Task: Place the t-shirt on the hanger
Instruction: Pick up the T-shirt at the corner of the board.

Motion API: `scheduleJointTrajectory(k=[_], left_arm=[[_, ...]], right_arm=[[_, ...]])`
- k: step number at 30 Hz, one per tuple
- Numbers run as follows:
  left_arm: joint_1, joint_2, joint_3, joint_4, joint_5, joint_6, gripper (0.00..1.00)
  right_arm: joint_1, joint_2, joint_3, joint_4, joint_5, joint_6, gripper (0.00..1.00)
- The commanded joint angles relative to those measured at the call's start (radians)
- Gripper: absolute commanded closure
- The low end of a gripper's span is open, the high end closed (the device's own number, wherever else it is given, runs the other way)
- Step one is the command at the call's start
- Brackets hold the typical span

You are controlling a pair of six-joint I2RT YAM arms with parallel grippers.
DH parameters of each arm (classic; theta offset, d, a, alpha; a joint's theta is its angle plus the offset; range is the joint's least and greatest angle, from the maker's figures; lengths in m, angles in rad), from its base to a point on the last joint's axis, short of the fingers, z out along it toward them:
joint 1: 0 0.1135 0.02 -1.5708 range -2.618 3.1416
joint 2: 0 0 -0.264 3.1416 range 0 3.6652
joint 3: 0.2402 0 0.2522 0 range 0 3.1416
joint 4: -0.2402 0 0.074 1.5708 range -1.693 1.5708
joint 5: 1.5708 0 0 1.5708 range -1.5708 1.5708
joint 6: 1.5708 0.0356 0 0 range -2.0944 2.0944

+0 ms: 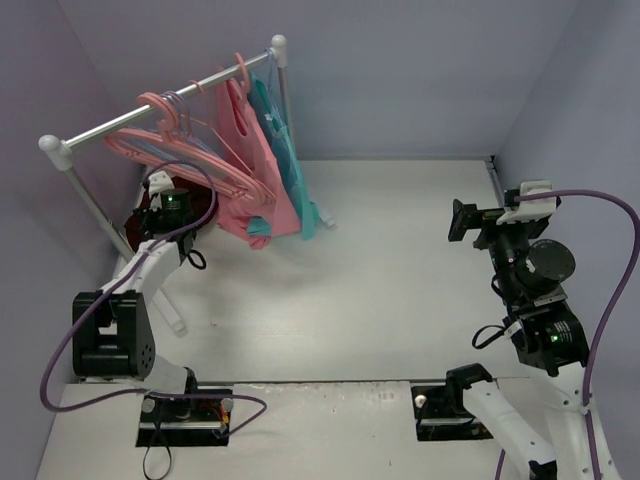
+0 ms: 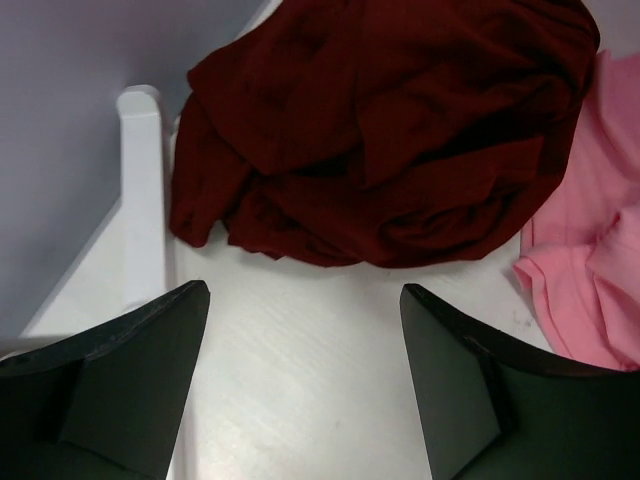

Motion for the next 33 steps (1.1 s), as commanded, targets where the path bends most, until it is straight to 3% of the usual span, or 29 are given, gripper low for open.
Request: scheduleJointTrajectory(k=[1, 6, 15, 16, 17, 19, 20, 21, 26, 33], left_arm=[[0.006, 0.090, 0.073, 0.189, -0.004, -0.017, 0.27], [0.066, 0.216, 0.093, 0.251, -0.010, -0.098, 0.26], [0.075, 0.377, 0.179, 0.293, 0.018, -0.078, 0.27], [0.075, 0.383, 0.182, 0.293, 0.022, -0.076, 0.30], [0.075, 0.388, 0.180, 0.293, 0.024, -0.076, 0.40], [0.075, 0.382, 0.168, 0.297, 0.030, -0.074, 0.68], [0.074, 0.365, 0.149, 0.307, 0.043, -0.067, 0.91], [0.074, 0.348, 0.134, 0.311, 0.053, -0.060, 1.00], [0.060, 0.145, 0.003, 0.273, 0.112, -0.086, 1.00], [-0.132, -0.252, -0.123, -0.087, 0.089, -0.165, 1.00]], right_arm=[[0.007, 0.012, 0.007, 0.081, -0.015, -0.017, 0.00], [0.007, 0.014, 0.011, 0.075, -0.009, -0.012, 0.00], [0.007, 0.034, 0.034, 0.047, -0.002, -0.009, 0.00], [0.007, 0.038, 0.036, 0.046, -0.004, -0.009, 0.00], [0.007, 0.040, 0.036, 0.046, -0.005, -0.009, 0.00], [0.007, 0.048, 0.039, 0.044, -0.012, -0.009, 0.00], [0.006, 0.052, 0.041, 0.043, -0.020, -0.010, 0.00], [0.006, 0.058, 0.042, 0.042, -0.025, -0.010, 0.00], [0.007, 0.083, 0.053, 0.044, -0.069, -0.007, 0.00], [0.007, 0.131, 0.072, 0.044, -0.119, -0.009, 0.00]])
